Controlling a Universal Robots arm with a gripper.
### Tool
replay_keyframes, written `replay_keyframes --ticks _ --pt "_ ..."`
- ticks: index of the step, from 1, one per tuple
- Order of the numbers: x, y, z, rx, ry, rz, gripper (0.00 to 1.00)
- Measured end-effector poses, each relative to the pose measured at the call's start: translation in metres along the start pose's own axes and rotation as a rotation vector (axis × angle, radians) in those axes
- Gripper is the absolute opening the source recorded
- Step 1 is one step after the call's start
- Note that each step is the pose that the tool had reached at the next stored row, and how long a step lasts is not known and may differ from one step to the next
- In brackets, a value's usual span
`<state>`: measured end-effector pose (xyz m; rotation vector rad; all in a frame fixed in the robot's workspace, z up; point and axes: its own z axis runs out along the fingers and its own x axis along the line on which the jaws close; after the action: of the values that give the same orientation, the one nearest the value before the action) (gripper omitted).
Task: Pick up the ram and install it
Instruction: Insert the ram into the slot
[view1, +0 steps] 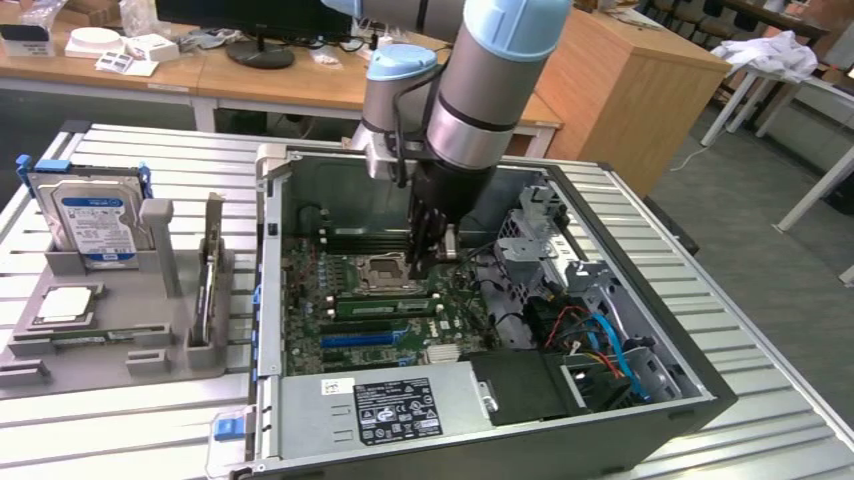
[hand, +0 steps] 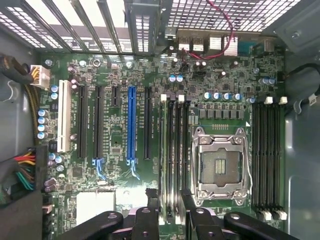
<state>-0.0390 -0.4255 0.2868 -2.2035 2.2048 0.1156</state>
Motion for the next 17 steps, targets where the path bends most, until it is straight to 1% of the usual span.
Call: replay_keyframes --ticks 5,12,17 --pt "0.000 0.0002 -0.0059 0.0000 0.0005 0.000 0.31" --pt "-0.001 0.0007 -0.0188 0.0000 0.0009 0.000 0.31" --pt "-0.002 0.0009 -0.0254 0.0000 0.0009 0.000 0.31"
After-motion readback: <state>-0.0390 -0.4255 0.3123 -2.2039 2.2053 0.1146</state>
